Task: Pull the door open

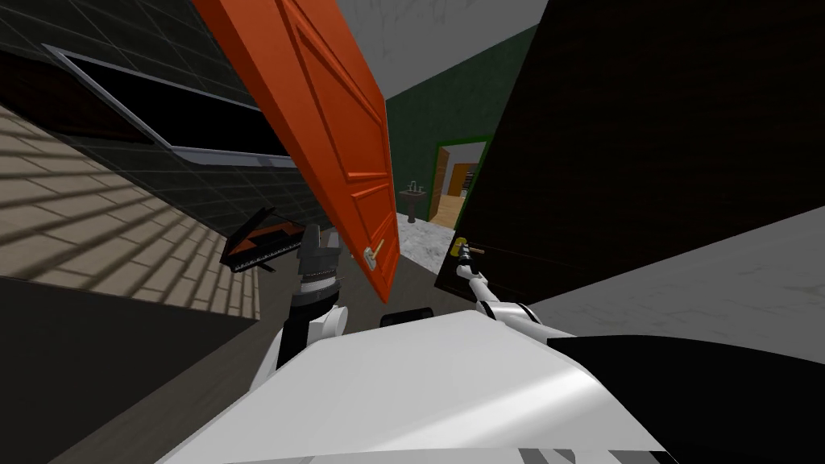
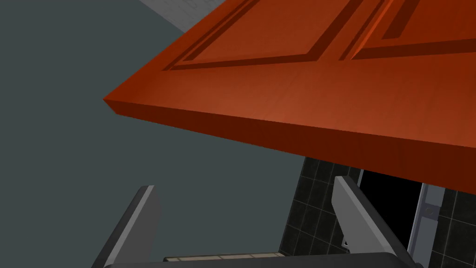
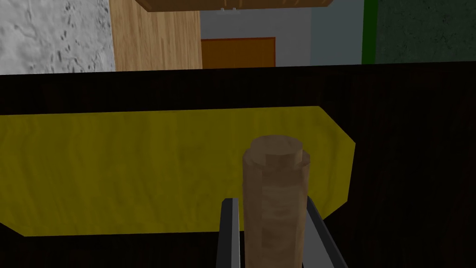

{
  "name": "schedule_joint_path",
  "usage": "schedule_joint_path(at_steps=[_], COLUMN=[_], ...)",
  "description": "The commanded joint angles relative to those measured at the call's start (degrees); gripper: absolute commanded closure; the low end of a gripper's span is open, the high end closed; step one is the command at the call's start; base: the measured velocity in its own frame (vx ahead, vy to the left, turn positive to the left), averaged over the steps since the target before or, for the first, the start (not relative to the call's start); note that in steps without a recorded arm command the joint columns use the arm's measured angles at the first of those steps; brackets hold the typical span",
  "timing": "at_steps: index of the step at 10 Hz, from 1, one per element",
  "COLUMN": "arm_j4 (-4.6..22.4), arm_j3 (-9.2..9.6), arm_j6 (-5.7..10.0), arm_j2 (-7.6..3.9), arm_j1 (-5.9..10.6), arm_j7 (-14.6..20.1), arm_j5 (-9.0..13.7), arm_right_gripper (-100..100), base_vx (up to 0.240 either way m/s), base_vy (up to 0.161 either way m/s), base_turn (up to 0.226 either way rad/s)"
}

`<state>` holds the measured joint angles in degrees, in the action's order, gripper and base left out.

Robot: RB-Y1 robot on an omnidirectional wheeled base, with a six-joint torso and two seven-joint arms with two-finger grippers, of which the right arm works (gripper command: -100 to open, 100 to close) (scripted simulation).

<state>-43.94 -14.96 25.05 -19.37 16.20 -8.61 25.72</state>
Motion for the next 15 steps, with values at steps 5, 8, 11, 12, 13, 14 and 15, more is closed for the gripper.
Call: schedule_joint_path(at_steps=[5,8,11,12,13,14,15], arm_j4=[0.1,-0.6,-1.0,-1.1,-1.2,-1.5,-1.5], arm_j3=[2.44,4.46,5.9,6.2,6.46,7.42,7.61], arm_j6=[0.23,0.2,0.18,0.17,0.04,0.04,0.07], arm_j2=[-1.28,-2.25,-2.94,-3.09,-2.43,-2.6,-2.71], arm_j1=[-0.57,-1.15,-1.56,-1.64,-1.43,-1.66,-1.72], arm_j7=[2.9,5.0,6.4,6.7,6.5,7.3,7.5], arm_j5=[-0.6,-1.1,-1.5,-1.5,-1.6,-1.7,-1.8], arm_right_gripper=[100,100,100,100,100,100,100], base_vx=[-0.158,-0.238,-0.21,-0.195,-0.083,-0.145,-0.172], base_vy=[-0.007,-0.04,-0.03,-0.052,-0.01,-0.016,-0.039], base_turn=[0.074,0.128,0.096,0.077,0.061,0.123,0.102])
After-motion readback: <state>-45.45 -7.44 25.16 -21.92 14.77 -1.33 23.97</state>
